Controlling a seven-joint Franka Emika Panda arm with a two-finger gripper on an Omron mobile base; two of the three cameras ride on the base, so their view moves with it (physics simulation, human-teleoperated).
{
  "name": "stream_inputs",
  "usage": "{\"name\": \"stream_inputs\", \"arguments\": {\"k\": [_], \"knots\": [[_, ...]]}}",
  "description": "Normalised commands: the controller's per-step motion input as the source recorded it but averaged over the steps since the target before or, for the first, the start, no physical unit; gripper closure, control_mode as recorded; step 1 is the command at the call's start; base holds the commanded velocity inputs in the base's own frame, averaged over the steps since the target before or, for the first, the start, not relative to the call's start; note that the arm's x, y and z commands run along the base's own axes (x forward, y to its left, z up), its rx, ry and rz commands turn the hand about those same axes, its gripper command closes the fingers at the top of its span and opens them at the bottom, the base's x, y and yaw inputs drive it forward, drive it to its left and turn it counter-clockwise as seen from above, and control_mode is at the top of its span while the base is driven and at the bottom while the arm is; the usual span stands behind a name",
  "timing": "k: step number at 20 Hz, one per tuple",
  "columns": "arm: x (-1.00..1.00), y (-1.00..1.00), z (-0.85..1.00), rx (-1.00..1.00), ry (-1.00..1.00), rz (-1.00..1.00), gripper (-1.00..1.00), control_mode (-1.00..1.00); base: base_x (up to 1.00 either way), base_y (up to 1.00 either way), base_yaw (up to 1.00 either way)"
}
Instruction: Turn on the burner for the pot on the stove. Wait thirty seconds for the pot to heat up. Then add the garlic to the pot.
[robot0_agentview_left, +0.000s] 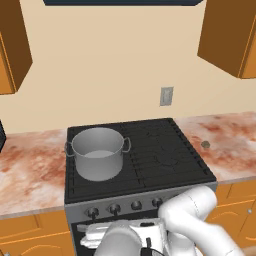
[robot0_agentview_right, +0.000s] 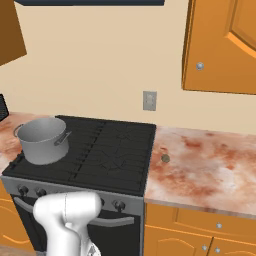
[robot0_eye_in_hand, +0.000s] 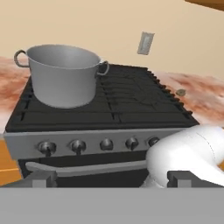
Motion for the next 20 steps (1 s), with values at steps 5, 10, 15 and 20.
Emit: {"name": "stream_inputs", "arguments": {"k": [5, 10, 15, 20], "knots": [[0.01, -0.28, -0.95, -0.1, -0.26, 0.28, -1.0, -1.0, 0.0, 0.0, 0.0], [0.06, -0.55, -0.75, -0.07, -0.36, 0.3, -1.0, -1.0, 0.0, 0.0, 0.0], [0.2, -0.32, -0.61, 0.0, -0.19, 0.26, -1.0, -1.0, 0.0, 0.0, 0.0], [0.54, -0.01, -0.3, 0.04, -0.09, 0.16, -1.0, -1.0, 0.0, 0.0, 0.0]]}}
